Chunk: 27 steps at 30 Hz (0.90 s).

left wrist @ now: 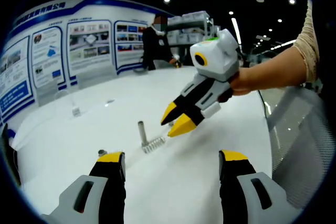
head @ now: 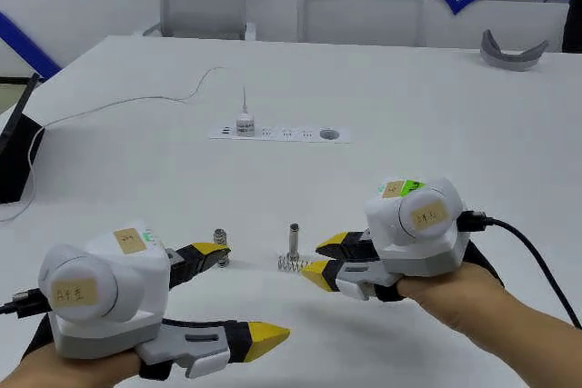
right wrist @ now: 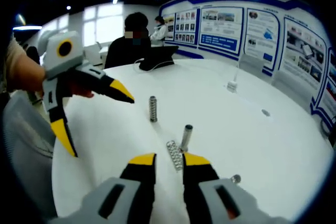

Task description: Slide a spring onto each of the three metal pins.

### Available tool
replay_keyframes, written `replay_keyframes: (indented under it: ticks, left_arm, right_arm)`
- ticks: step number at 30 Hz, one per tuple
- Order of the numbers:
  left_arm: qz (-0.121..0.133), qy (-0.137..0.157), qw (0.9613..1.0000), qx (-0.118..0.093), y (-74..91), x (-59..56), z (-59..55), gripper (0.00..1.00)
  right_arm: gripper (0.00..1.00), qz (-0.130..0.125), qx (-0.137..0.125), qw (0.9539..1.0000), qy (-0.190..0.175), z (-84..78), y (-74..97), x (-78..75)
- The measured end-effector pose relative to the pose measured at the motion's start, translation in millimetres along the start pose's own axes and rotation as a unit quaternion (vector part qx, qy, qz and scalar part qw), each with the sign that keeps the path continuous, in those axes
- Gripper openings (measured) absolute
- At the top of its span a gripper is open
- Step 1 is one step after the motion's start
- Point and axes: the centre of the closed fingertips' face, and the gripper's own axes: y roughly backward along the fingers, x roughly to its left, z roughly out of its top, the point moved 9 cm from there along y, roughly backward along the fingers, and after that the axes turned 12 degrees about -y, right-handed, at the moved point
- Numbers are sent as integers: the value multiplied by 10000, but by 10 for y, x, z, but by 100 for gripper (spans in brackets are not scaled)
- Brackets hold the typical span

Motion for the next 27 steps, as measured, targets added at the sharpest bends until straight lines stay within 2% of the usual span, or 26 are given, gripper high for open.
replay_keyframes:
  ticks: [9, 18, 27]
  left_arm:
    - [-29, -4, 10000, -38, -16, -15, 17, 73]
    - [-8, 17, 10000, -76, -18, 6, 35, 73]
    - [3, 20, 10000, -54, -19, 11, 29, 73]
  right_arm:
    - [21, -53, 197, 9998, 4, -11, -122, -40]
    - [20, -95, 556, 9984, 32, -81, -254, -136]
    - [20, -43, 752, 9972, 21, -152, -321, -191]
